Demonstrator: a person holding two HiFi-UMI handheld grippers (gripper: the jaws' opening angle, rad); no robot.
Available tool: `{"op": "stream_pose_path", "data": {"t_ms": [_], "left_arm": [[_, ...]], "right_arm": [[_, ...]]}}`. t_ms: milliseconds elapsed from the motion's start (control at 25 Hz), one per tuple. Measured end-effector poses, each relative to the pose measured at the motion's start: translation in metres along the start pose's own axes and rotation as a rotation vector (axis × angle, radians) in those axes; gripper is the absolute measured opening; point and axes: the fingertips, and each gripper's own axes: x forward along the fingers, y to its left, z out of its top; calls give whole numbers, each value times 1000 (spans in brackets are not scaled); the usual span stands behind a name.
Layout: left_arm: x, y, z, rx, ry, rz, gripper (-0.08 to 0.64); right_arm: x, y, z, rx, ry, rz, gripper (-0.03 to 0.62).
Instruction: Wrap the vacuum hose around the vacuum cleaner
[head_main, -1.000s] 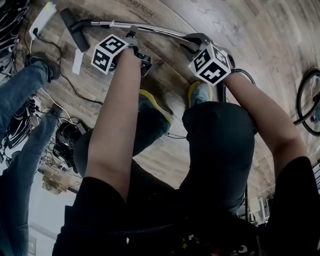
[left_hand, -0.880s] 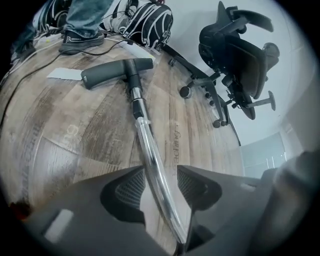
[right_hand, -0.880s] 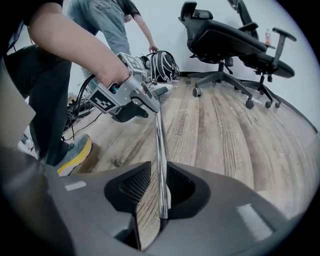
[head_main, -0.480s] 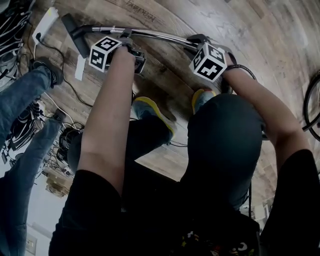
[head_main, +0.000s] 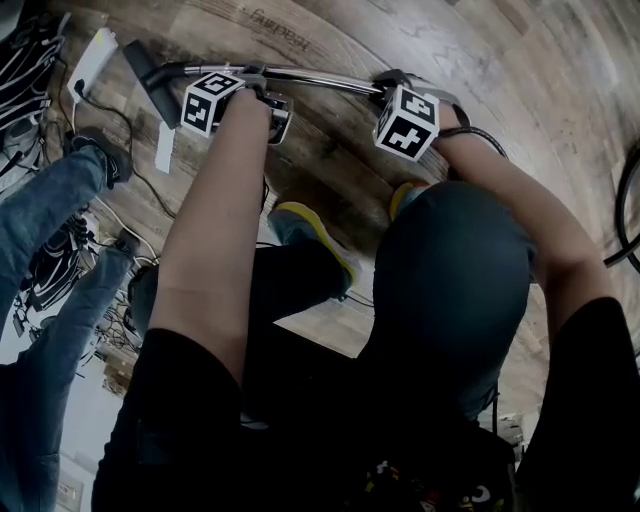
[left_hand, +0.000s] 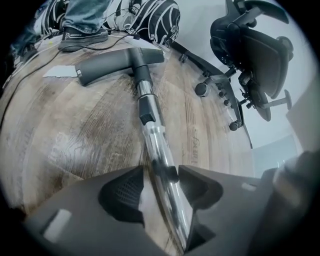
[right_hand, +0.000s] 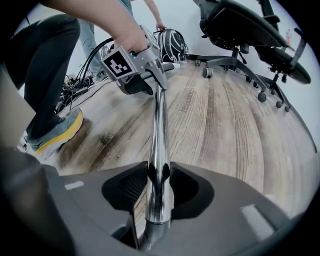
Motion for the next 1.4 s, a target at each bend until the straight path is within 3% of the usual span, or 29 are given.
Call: {"op": "stream_pose_path", "data": {"t_ms": [440, 760, 1000, 1200, 1400], "left_arm": [[14, -4, 3, -8, 10, 76, 193], [17, -2, 4, -12, 4, 138, 195], [16, -3, 2, -45, 6, 157, 195], [12, 1, 6, -41, -40, 97, 189], [0, 0, 10, -88, -48, 11, 187]], "right_arm": [[12, -2, 0, -33, 71, -44, 170], [29, -2, -3, -43, 191, -11, 194], [30, -2, -2, -43, 194, 11, 196], [23, 4, 4, -49, 127, -3, 193], [4, 9, 17, -102, 50, -21, 194]]}}
